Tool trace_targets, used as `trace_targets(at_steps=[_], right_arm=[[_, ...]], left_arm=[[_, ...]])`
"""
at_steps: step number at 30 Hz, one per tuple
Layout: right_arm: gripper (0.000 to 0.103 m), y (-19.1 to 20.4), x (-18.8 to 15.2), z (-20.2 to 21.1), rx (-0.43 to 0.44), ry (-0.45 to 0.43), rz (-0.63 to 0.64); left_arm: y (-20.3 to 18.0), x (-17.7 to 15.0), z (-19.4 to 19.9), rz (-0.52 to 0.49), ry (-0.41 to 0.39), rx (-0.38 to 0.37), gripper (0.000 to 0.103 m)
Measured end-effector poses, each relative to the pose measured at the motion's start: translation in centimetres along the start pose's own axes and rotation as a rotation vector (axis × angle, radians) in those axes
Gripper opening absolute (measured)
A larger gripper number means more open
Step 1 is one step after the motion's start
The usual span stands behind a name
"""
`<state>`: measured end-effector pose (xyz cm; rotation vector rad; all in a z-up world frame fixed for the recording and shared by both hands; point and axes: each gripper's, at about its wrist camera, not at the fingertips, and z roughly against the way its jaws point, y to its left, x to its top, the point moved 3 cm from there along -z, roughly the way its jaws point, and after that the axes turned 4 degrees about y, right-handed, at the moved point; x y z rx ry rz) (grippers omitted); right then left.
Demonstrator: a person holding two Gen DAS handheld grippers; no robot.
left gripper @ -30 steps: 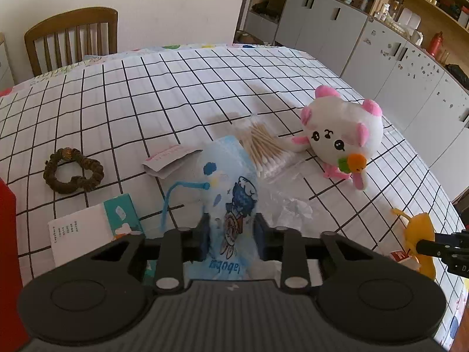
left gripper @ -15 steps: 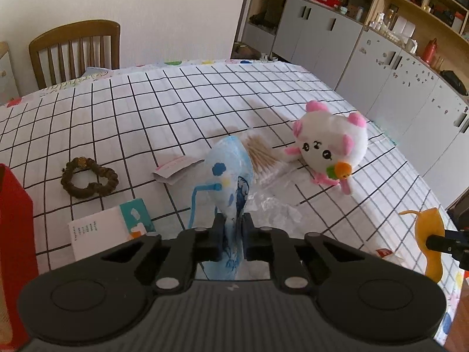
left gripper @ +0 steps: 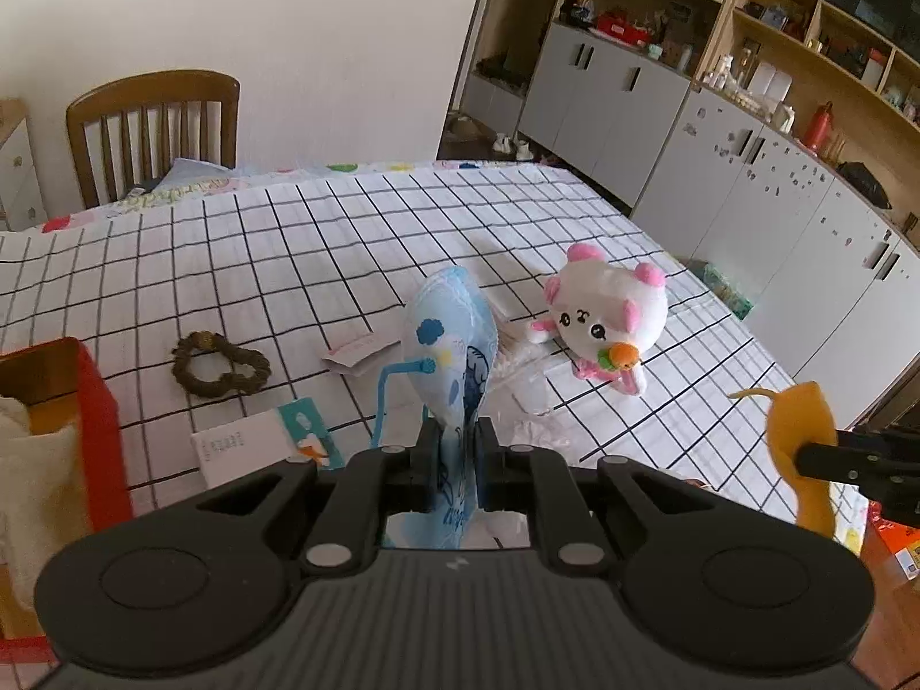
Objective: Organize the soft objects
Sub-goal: 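Lift and carry the blue bag and yellow duck over the tin box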
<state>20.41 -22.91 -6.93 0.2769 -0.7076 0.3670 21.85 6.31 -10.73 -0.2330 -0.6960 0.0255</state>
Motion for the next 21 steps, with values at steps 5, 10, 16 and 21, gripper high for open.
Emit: trace_targets(at_steps=[5,10,16,21], right_arm=[[0.021,3.1,1.4,0.5,0.063,-0.017,0.032],[0.021,6.6,2.7,0.2,0.120,-0.026,0.078],[0.021,11.4,4.0,-0.3,0.175,-0.040,0.156],[0.021,15.2,5.1,-0.9,0.222,-0.051,0.206]], left_arm=[[0.9,0.0,2.6,0.009,-0.019,0.000,0.012],[2.4,-0.3,4.8,0.024,-0.027,0.017,0.012],[5.4,-1.1,7.2,0.063,-0.030,0.055,0.012],[8.0,-1.8,9.1,0.086,-0.044,0.089,0.012]])
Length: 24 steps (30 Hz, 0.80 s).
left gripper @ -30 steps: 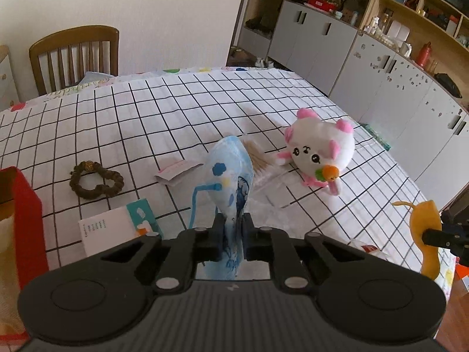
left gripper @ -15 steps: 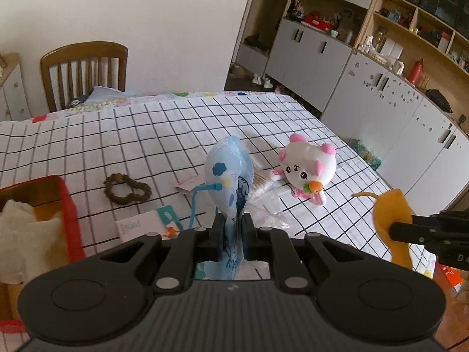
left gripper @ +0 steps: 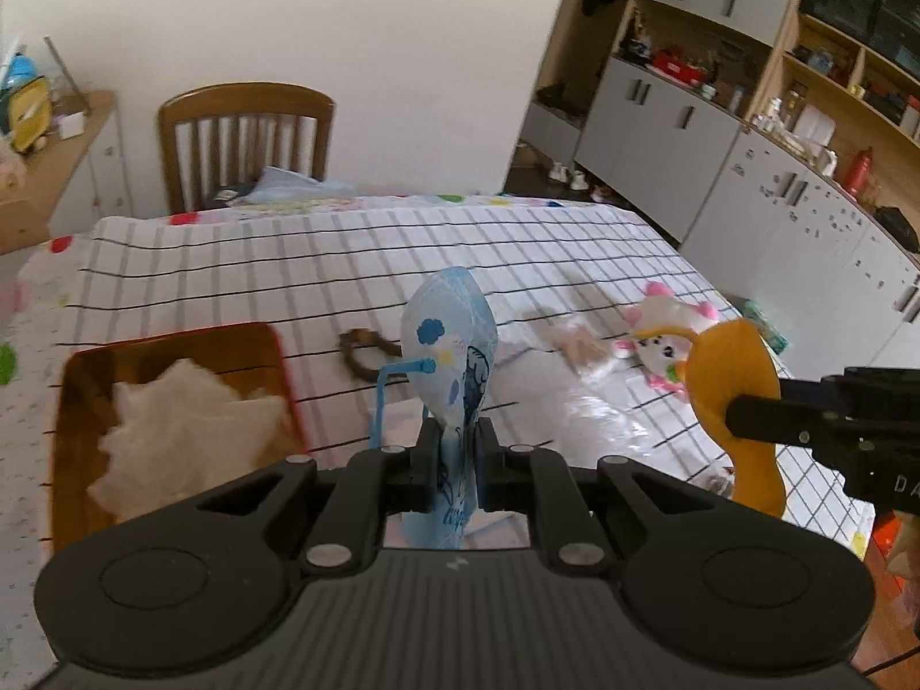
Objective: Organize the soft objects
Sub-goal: 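Lift and carry the blue bag and yellow duck over the tin box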
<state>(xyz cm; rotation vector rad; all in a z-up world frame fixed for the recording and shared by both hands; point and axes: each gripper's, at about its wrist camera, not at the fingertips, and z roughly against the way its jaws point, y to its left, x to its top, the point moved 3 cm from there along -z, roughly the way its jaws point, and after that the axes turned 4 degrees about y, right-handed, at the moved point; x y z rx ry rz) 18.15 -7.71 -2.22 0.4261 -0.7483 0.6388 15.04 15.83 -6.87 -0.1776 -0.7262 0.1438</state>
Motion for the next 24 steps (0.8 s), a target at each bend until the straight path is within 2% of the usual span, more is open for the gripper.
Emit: trace_targets(at_steps=[12,24], right_arm=[[0.021,6.6,2.8,-5.6,0.103,0.056,0.046],[0.021,11.0,5.5,-12.5,0.140,0.119,0.105]], left_arm=[[7.1,-1.3,2.6,0.076,-0.011,0.074,0.012],[13.2,-2.6,1.6,0.160,0.059,0.132,0.012]])
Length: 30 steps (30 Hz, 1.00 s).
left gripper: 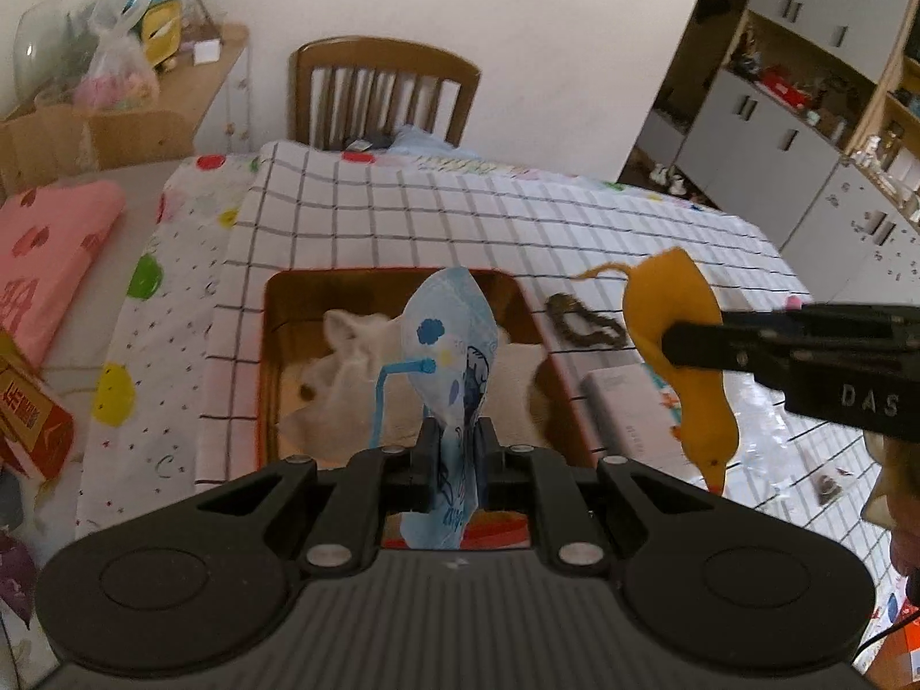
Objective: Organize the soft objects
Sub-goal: 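Lift and carry the blue bag and yellow duck over the tin box, then lower the blue bag and yellow duck into the tin box and open both grippers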
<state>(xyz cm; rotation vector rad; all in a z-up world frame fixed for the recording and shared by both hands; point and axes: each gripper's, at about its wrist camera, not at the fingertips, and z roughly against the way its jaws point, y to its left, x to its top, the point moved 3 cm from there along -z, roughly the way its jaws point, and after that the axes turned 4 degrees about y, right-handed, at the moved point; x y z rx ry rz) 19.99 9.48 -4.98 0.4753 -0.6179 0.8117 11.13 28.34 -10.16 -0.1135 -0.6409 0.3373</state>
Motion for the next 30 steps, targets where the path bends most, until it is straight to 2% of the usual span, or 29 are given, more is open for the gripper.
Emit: trace_targets(at_steps=[16,27,30], right_arm=[[0.021,1.4,2.3,-9.0,-0.029,0.110,0.070],[0.021,0.9,1.2,-11.7,-0.036,0.170,0.070],[0.022,0.9,0.7,-12.1,-0.031,0.185,0.074]], left_arm=[[3.6,1.4,-4.6,0.006,0.072,0.045,0.012],[3.6,0.7,-7.3,-0.026,0.122,0.038,0.012],[3.2,0.3,-7.9,-0.047,0.138,0.057,0.012]])
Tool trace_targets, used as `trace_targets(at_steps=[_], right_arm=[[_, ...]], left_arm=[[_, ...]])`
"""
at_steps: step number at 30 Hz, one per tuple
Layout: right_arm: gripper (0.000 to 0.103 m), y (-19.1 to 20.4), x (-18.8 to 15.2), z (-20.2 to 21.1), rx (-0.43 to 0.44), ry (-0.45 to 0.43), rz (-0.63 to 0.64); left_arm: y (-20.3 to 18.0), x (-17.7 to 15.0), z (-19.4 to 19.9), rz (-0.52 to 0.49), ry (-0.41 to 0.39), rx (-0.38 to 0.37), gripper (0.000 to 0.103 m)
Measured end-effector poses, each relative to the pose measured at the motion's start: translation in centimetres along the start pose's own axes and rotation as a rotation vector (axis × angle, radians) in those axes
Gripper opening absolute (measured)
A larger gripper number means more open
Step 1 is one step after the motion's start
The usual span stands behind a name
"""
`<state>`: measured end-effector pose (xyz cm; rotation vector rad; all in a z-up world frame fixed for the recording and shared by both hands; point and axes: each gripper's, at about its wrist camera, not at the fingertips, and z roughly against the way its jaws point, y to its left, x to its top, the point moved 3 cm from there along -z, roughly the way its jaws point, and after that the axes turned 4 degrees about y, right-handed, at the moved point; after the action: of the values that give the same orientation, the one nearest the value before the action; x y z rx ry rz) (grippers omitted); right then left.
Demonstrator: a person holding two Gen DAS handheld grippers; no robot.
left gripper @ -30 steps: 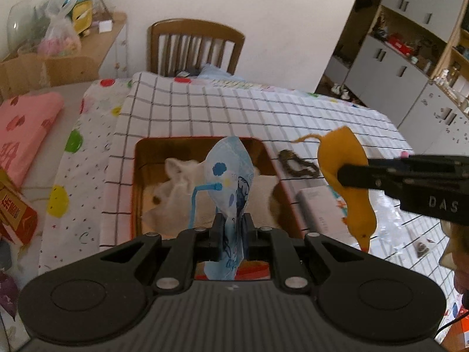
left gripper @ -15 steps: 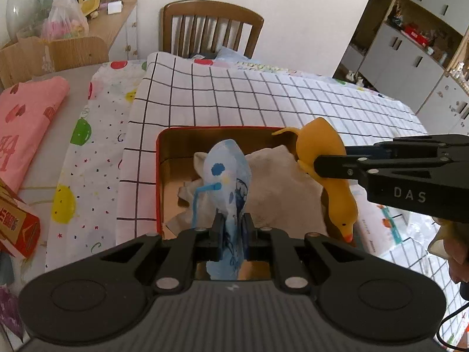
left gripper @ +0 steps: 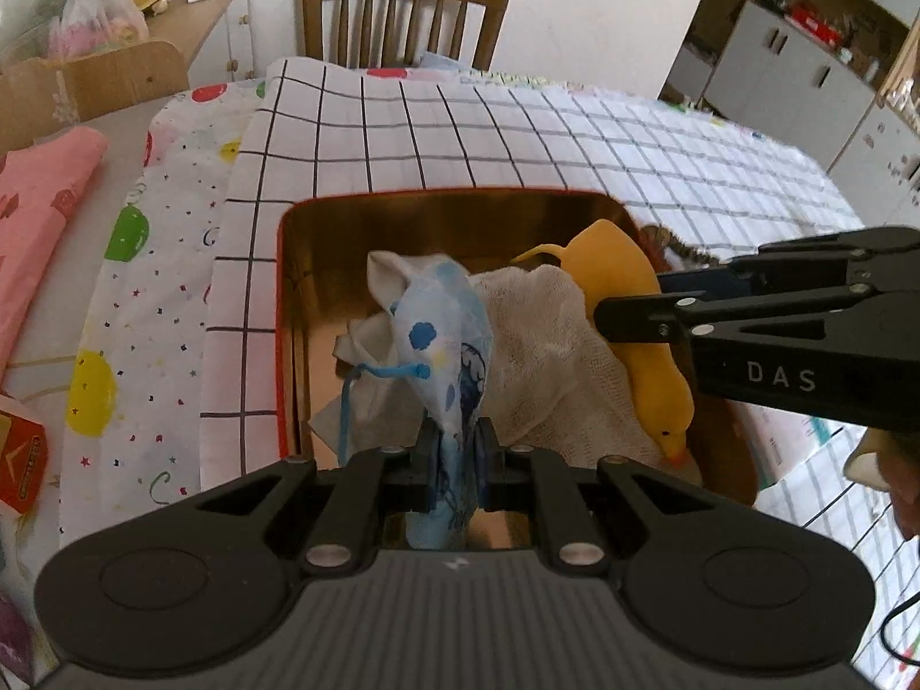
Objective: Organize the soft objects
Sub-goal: 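Lower the blue bag and yellow duck into the tin box and open both grippers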
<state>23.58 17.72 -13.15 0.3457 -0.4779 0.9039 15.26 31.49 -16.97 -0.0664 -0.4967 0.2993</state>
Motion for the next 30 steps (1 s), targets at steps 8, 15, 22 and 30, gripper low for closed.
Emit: trace_targets(at_steps=[8,15,22,30], right_arm=[[0.025,1.1,-1.2,-0.6,-0.019,0.025,0.054],[0.028,1.1,-1.1,0.0,-0.018,0.019,0.057],[0.038,0.4,-1.5,1.5,0.015,-0.007,0.013],[0.054,0.0,-1.7,5.2,0.049,-0.090,-0.029]], left_arm=[[-0.6,-0.3,-0.6,-0.026,0.009,0.005,0.012],[-0.6,-0.4,-0.5,-0.026,0.006,0.017,0.020],[-1.0,-0.6,0.5,-0.025,-0.022,0.020,0.068],[-1.2,-0.8,2.8,-0.019,-0.070,0.023,0.068]])
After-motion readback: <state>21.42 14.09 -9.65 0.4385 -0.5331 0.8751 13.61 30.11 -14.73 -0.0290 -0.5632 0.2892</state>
